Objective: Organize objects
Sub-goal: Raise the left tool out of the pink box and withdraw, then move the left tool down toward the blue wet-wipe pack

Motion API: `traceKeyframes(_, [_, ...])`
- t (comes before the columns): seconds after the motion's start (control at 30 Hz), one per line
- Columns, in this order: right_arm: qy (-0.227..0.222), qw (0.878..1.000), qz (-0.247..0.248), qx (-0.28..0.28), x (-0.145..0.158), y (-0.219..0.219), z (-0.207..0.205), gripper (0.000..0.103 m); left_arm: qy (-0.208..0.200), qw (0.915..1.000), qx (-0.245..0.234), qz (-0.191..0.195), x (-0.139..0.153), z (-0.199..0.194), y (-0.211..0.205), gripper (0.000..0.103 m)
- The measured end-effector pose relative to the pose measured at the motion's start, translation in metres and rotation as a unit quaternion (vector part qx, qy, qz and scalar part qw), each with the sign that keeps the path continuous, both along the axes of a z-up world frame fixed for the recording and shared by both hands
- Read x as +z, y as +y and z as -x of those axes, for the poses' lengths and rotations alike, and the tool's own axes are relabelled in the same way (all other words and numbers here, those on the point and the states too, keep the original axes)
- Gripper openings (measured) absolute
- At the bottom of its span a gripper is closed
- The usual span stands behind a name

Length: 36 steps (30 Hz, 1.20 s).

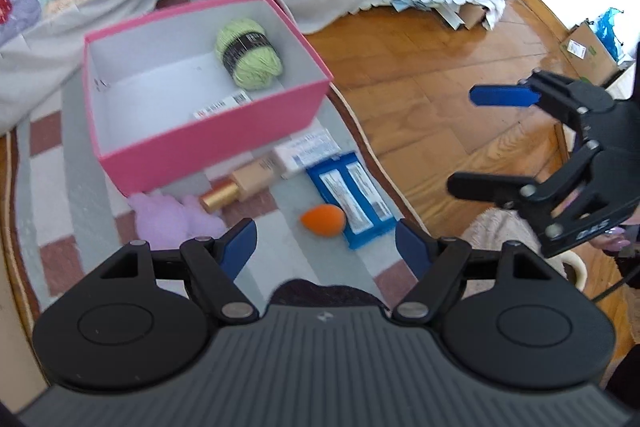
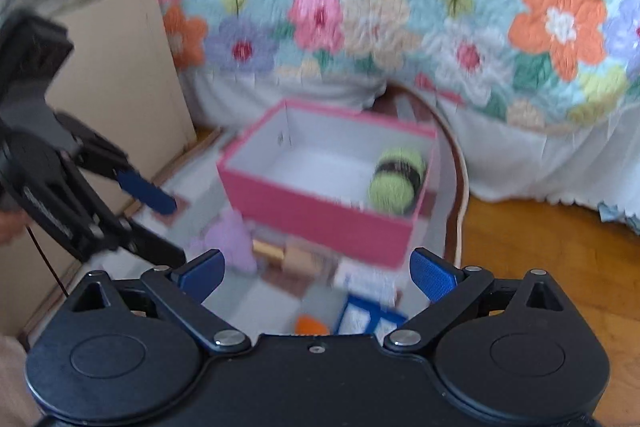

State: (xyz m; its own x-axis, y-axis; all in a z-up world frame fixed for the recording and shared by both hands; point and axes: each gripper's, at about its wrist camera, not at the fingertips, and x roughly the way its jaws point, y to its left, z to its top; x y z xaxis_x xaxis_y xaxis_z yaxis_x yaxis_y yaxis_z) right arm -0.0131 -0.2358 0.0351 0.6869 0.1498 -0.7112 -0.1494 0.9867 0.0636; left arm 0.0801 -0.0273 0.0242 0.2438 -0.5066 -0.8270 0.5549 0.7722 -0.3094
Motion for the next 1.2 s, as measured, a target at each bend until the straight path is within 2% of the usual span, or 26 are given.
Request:
traceKeyframes(0.17, [0.050,0.999,-0.010,0.002,-0.031,-0.004,0.008,0.098,0.004,0.9999,0.013,0.011,-0.027,0.011,-0.008,0.083])
traceKeyframes(0.47, [0.110,0.994,0.008,0.011,-0.090,-0.002,0.004,0.095,0.024,0.9990,0.030,0.022,-0.080,0.010,-0.024,0.083])
traceKeyframes(0.63, [0.124,0.992,0.030,0.009,-0.113,-0.001,-0.007,0.091,0.056,0.9964,0.035,0.053,-0.098,0.001,-0.034,0.077])
traceKeyframes(0.73, [0.142,0.990,0.006,0.002,-0.123,-0.008,-0.016,0.087,0.054,0.9962,0.032,0.061,-0.104,-0.005,-0.042,0.068])
traceKeyframes(0.9, [0.171,0.983,-0.059,-0.031,-0.137,-0.026,-0.030,0.087,0.073,0.9937,0.025,0.081,-0.117,-0.027,-0.060,0.053])
traceKeyframes(1.07, [0.216,0.968,-0.092,-0.082,-0.158,-0.039,-0.041,0.087,0.085,0.9940,0.012,0.068,-0.137,-0.052,-0.087,0.047])
traceKeyframes(1.2, [0.243,0.962,-0.075,-0.100,-0.173,-0.036,-0.048,0.087,0.095,0.9938,0.012,0.056,-0.159,-0.068,-0.100,0.046])
